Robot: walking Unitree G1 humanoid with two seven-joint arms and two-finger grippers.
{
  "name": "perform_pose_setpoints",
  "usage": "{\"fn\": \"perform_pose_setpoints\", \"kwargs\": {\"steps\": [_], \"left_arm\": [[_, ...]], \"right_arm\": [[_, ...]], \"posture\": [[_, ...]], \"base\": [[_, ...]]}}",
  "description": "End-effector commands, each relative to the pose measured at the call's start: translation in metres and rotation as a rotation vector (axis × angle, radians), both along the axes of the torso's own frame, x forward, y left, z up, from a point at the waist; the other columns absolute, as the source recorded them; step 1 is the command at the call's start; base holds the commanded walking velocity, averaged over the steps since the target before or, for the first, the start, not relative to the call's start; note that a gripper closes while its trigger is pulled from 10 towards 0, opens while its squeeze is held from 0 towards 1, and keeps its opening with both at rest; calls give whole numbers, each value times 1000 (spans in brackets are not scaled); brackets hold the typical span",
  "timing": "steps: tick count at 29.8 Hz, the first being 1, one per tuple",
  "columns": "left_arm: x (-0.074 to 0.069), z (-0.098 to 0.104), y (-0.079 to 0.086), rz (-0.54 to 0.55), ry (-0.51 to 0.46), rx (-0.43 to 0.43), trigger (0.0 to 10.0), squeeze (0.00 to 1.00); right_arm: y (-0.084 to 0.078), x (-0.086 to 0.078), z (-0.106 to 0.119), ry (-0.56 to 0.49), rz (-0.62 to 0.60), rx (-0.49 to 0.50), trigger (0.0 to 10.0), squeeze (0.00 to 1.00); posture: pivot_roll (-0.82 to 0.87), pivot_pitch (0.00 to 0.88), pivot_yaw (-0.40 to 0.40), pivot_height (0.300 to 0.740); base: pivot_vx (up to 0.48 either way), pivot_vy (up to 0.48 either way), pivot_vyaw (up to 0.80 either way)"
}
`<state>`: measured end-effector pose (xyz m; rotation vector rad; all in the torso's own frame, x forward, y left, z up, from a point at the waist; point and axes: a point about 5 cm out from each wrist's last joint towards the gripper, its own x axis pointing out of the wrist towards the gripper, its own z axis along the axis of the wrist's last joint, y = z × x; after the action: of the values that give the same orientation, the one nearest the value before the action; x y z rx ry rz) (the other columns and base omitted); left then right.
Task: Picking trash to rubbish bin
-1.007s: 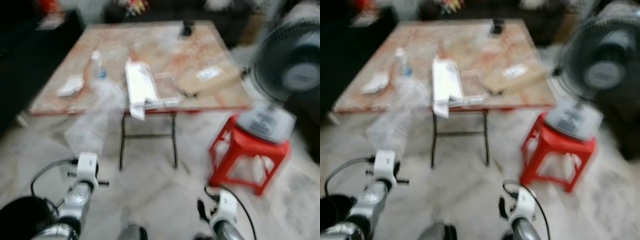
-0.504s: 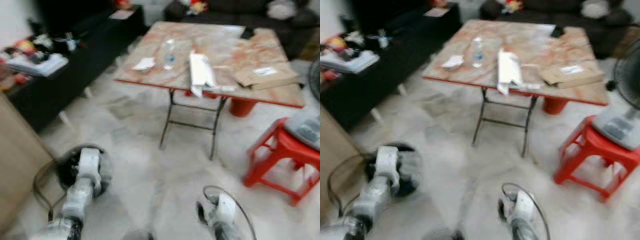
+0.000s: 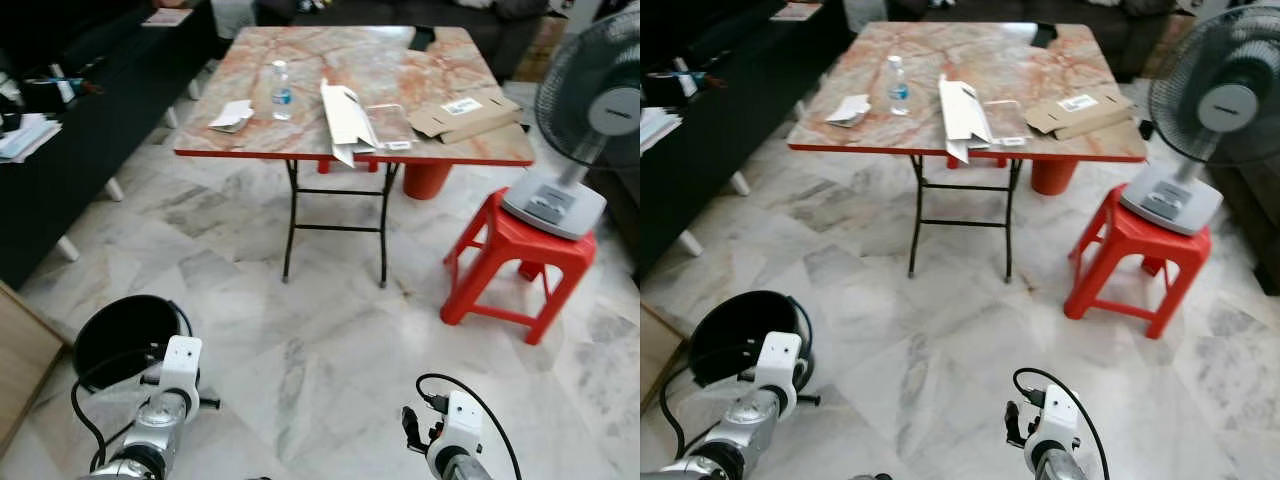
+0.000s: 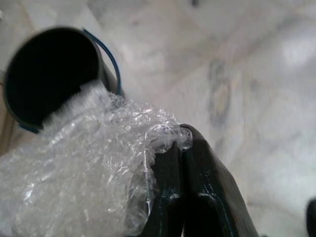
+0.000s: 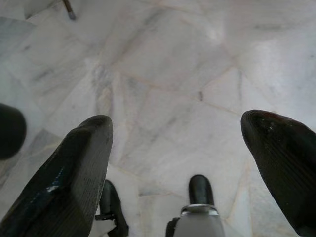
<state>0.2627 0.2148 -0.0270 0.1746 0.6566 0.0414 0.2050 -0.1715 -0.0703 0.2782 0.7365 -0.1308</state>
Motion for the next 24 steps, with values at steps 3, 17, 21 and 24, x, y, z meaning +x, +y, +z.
{"fn": "perform_pose_setpoints", "kwargs": {"steps": [3, 17, 21, 24], "left_arm": [[-23, -18, 2, 1, 115, 29, 10000, 0], [-38, -28, 1, -55, 171, 67, 10000, 0], [-36, -27, 2, -52, 163, 76, 10000, 0], [-35, -26, 3, -43, 155, 79, 10000, 0]], "right_arm": [[7, -1, -1, 22, 20, 6, 10000, 0], [9, -8, -6, 54, 43, -11, 10000, 0], [11, -7, -6, 57, 44, -7, 10000, 0], [12, -7, -5, 51, 59, -10, 10000, 0]], "posture": [[42, 109, 0, 740], [56, 106, 7, 740], [64, 103, 10, 740], [70, 103, 8, 740]], "base": [[0, 0, 0], [0, 0, 277], [0, 0, 0], [0, 0, 0]]}}
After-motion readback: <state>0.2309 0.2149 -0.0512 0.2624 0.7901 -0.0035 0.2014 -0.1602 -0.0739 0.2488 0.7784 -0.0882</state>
